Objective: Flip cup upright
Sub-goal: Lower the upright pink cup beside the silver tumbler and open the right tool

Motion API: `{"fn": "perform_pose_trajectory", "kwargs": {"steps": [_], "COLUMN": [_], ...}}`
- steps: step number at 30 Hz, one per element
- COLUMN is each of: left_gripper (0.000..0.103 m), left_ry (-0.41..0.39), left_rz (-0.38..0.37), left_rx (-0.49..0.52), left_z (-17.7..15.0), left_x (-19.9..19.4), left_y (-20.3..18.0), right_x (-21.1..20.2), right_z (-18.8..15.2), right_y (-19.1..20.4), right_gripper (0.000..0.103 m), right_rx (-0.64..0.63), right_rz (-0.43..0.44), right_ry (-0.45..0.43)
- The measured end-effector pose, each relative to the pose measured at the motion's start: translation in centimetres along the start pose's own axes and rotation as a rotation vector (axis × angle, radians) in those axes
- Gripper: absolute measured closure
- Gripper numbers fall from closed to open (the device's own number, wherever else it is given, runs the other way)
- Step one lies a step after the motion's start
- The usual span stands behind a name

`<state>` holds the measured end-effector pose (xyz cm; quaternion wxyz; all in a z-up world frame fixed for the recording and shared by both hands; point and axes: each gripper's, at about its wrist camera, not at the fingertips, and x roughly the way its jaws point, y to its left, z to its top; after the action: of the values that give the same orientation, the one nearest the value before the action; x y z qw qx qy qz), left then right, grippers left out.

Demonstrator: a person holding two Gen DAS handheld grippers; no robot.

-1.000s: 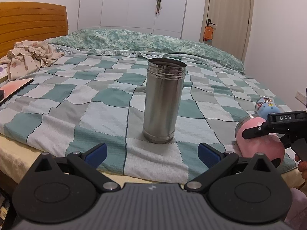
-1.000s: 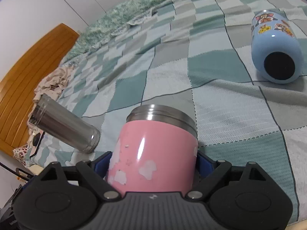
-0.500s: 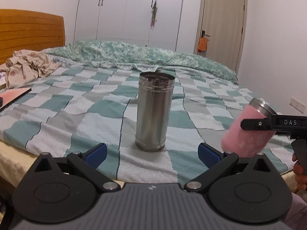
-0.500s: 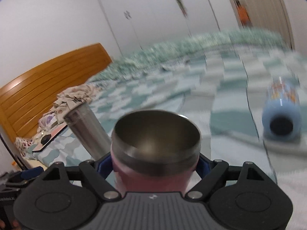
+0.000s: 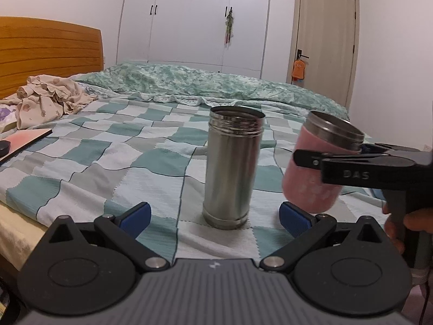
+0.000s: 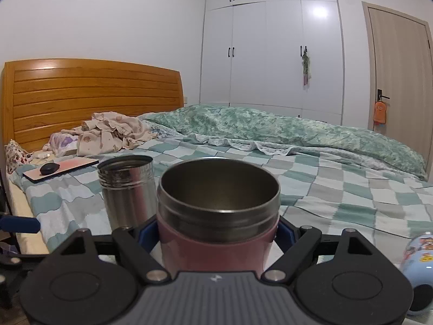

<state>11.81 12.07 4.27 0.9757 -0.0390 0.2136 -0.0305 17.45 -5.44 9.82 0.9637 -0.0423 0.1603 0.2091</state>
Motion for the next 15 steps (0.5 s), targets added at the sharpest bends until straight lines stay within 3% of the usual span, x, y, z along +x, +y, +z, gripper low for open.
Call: {"fn": "perform_pose_trajectory", "kwargs": {"steps": [6,7,15], "left_gripper": [0.0,0.0,0.0], "left_ry": [0.003,0.004,-0.018], "left_rz": [0.02,0.021,0.029], "left_rx": [0.008,0.007,0.005], "left_z": [-0.4,-0.5,-0.6], "left_x": [0.8,0.9,0.5], "left_y": [0.1,0.1,-0.3], "right_x": [3.4,3.2,3.0], "right_z": [-2.7,-3.2,-3.2], "right_y": [0.0,-0.2,-0.6], "right_gripper": [0.019,0.019,0.018], "right_rx": [-0.001,-0.001,0.029], "right_rz": [-0.003,0.002,0.017], "right_ry": [0.065,0.036,0.066]}}
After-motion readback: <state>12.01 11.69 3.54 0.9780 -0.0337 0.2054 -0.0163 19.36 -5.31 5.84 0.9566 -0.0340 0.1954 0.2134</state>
